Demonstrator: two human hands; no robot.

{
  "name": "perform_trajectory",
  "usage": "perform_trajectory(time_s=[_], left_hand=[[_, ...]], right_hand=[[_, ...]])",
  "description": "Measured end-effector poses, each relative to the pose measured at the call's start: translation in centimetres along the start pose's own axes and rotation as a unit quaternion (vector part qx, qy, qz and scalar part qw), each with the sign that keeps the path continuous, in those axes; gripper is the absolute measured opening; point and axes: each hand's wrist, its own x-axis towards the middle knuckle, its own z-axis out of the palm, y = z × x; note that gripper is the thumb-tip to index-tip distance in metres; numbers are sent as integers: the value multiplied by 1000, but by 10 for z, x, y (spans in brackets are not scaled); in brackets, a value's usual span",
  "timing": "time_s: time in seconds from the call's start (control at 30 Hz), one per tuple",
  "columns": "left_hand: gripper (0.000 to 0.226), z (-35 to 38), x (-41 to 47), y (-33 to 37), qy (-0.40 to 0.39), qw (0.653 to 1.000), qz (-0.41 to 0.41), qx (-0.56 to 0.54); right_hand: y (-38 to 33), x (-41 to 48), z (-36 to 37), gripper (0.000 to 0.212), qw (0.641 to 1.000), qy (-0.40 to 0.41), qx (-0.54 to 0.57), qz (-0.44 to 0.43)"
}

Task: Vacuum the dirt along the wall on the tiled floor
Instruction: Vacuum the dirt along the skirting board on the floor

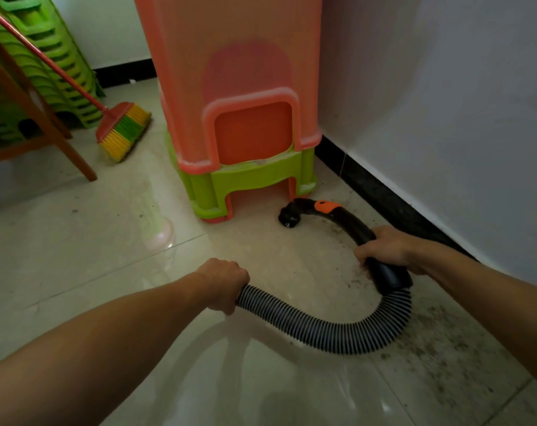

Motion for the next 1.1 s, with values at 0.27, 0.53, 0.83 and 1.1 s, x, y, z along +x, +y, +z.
perform_trajectory(time_s=[0.27, 0.53, 0.83, 1.1], left_hand=[[37, -5, -3, -15, -22, 999, -35, -19], [38, -17, 1, -1, -20, 998, -47, -33], [36, -38, 2, 10, 39, 996, -68, -43], [35, -17, 8, -15, 39, 991, -91, -93]], right_hand=[[-16, -9, -23, 36, 996, -72, -43, 10], [2, 9, -21, 40, 975, 141, -173, 10], [-25, 49, -34, 51, 942, 224, -249, 14], [-43, 84, -30, 61, 941, 221, -257, 17]])
